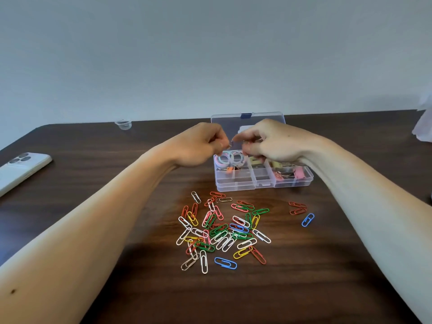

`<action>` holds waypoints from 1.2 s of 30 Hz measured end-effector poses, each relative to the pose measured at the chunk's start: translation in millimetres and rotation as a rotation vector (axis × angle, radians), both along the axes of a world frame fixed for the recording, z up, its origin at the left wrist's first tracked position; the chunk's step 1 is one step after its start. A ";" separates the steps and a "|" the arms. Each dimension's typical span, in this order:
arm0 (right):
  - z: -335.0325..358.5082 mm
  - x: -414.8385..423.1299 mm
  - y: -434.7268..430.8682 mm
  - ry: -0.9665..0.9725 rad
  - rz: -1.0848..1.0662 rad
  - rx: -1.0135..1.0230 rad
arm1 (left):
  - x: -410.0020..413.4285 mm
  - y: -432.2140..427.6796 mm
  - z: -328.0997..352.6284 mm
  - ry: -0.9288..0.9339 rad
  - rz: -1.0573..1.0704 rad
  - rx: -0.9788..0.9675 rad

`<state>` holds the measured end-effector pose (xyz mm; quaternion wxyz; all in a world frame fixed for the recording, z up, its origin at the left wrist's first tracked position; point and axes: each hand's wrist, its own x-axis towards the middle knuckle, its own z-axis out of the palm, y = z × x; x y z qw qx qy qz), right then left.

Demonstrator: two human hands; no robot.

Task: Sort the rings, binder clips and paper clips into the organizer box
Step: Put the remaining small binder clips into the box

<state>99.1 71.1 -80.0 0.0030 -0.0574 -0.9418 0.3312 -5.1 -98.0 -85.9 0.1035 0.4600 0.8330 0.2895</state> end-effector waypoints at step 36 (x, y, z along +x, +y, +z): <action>-4.8 2.1 3.1 0.058 -0.075 -0.023 | 13.2 6.9 -3.0 -0.167 -0.014 0.285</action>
